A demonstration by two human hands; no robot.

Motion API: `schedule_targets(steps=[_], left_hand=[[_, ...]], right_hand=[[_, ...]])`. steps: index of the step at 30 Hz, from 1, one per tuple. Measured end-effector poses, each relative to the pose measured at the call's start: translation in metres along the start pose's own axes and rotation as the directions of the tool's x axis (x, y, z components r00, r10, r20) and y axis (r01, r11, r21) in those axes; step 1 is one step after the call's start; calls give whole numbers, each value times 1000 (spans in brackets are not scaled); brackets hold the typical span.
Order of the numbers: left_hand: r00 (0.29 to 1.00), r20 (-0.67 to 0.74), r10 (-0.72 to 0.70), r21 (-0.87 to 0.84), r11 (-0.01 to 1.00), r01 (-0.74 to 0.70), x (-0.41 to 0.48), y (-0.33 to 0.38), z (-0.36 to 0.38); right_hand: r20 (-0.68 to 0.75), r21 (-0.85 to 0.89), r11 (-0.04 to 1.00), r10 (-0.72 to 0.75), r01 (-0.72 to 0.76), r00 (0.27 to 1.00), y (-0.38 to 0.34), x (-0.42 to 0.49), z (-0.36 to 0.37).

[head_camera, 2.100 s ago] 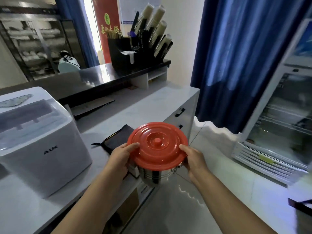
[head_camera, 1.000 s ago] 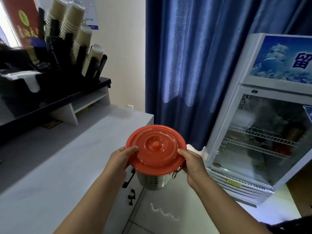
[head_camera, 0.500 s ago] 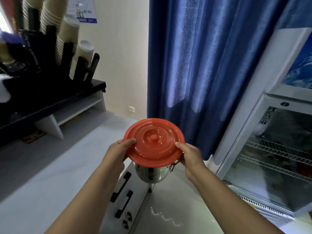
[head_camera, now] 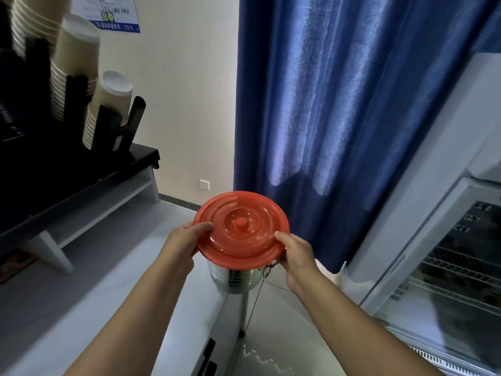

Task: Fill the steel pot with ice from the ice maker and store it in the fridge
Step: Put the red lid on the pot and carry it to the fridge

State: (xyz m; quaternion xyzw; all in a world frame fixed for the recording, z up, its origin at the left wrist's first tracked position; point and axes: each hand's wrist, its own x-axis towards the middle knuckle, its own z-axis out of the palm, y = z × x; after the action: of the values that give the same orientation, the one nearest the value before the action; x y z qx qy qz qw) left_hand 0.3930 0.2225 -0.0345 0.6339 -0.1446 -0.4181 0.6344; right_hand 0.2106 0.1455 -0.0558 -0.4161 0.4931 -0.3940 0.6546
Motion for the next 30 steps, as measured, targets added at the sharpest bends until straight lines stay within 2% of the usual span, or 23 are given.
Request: schedule_targets(steps=[15,22,30], left_hand=[[991,-107,-83,-2,997,84,93,8,-16],[992,-111,-59,-2,998,59,111,12,-19],[984,-176,35,-11,999,-37,109,4,-15]], right_hand=[[40,-15,998,65,-65,997,6,80,59],[53,1,998,64,-64,997,3,96,73],[45,-17,999,28,-28,999,5,96,73]])
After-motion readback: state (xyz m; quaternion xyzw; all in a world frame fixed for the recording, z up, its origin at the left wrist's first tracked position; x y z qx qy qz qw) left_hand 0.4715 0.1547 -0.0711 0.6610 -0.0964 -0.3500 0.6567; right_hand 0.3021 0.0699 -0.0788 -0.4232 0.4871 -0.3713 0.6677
